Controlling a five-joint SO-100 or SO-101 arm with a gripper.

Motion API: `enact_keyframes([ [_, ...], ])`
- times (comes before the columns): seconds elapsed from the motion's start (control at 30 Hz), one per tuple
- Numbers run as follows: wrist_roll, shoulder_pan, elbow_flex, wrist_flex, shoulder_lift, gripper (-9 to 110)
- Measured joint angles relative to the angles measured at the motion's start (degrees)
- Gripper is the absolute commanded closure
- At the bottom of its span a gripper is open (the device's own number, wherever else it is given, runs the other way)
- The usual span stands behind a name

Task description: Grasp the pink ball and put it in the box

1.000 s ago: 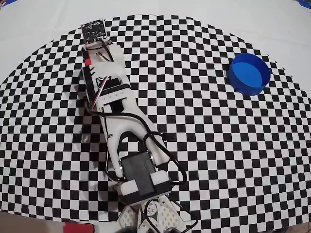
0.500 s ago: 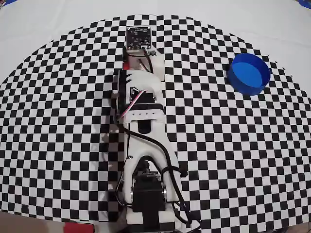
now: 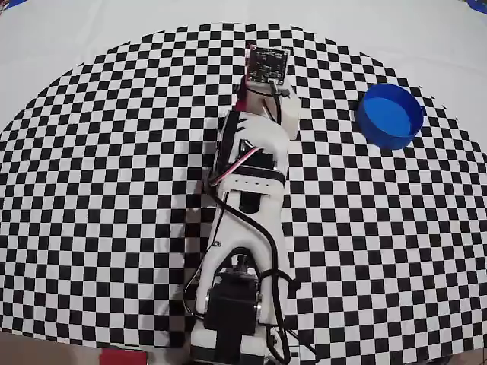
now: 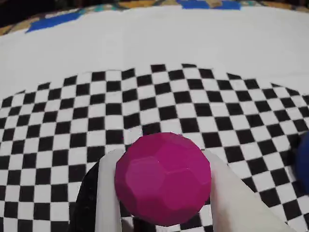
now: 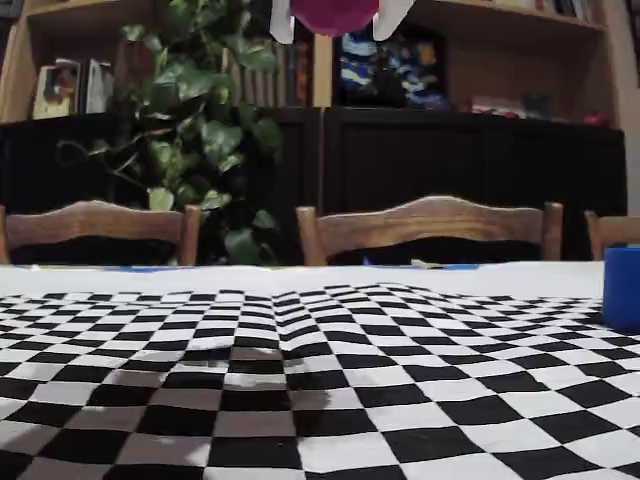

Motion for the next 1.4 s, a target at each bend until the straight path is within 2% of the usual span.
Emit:
enact_keyframes([
  [0.4, 0.0, 12.2, 8.8, 0.0, 9.8, 101],
  [1.07, 0.0, 26.5, 13.2, 0.0, 13.0, 101],
  [1.4, 0.1, 29.1, 13.5, 0.0, 13.0, 101],
])
